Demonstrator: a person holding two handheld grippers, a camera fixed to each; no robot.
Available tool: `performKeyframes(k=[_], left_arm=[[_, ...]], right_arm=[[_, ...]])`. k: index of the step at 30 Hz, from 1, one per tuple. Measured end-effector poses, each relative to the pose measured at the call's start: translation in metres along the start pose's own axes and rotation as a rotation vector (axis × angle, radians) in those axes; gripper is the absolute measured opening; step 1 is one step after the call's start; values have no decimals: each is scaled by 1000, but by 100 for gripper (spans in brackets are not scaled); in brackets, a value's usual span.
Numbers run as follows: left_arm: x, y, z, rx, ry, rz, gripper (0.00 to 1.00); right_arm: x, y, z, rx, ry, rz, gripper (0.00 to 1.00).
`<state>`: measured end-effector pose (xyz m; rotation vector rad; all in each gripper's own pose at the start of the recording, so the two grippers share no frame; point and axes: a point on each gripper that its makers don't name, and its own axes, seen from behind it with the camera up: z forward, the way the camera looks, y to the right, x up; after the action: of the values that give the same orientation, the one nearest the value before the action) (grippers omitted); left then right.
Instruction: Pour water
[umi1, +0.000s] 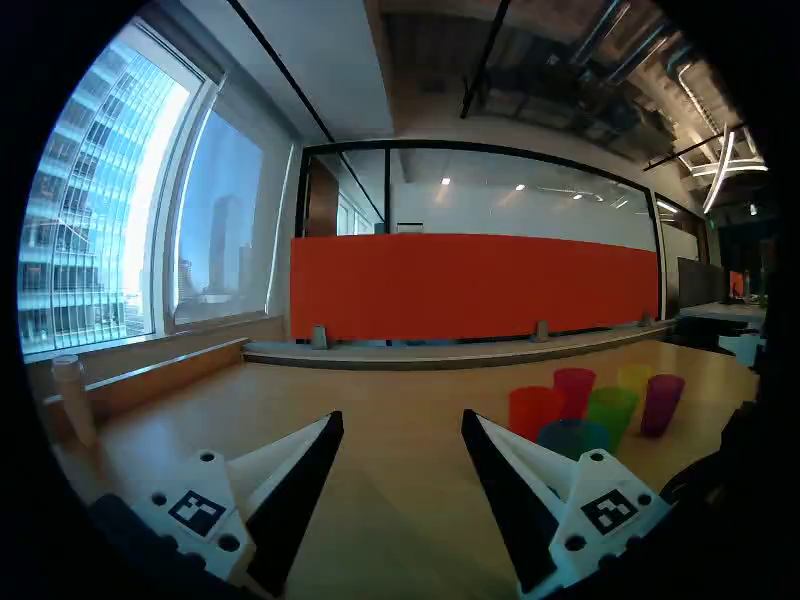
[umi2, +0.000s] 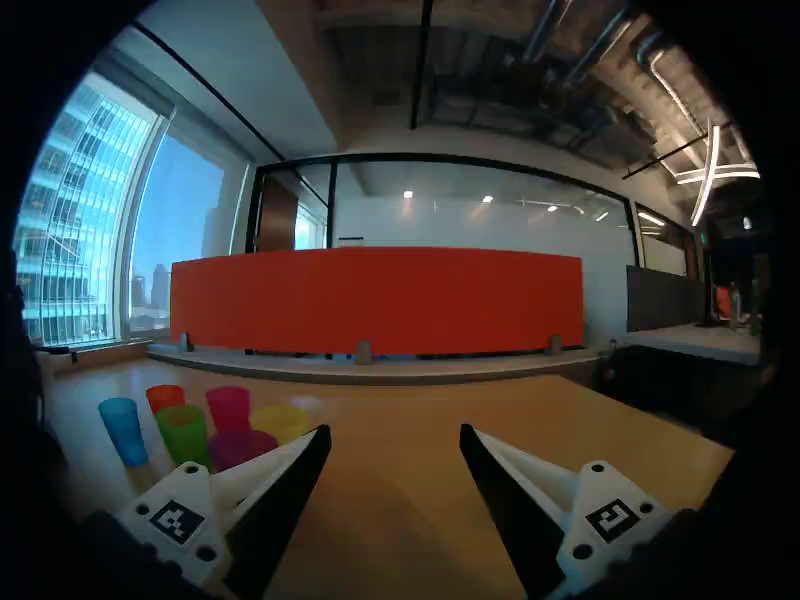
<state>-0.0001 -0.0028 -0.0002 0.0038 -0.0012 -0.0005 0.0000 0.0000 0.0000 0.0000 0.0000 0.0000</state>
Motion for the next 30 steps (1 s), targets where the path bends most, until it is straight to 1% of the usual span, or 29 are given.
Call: performKeyframes(k=[3,6,12,15,18,21,24,27,30], left_arm=[[-1,-2,1,4,-5,3,88],[6,-2,1,6,-6,13,88],[34,3,2,-16,12,14,88],[46,9,4,-47,-6,12,88],[62,15,7,-75,-13,2,88],[81,17,8,-92,-16,-11,88],[97,15,10,-90,-29,-13,88],[112,12,12,-85,-48,-6,88],[128,13,15,-92,-55,-6,88]], right_arm=[[-1,0,1,-1,-1,-1,100],[-2,1,2,-5,-12,-4,100],[15,2,4,-6,-27,-18,100],[26,-1,5,9,-49,-12,100],[42,-4,7,28,-69,1,100],[61,-3,9,37,-76,26,100],[81,-5,11,58,-79,48,100],[103,-6,13,76,-82,55,100],[128,-8,14,90,-69,44,100]])
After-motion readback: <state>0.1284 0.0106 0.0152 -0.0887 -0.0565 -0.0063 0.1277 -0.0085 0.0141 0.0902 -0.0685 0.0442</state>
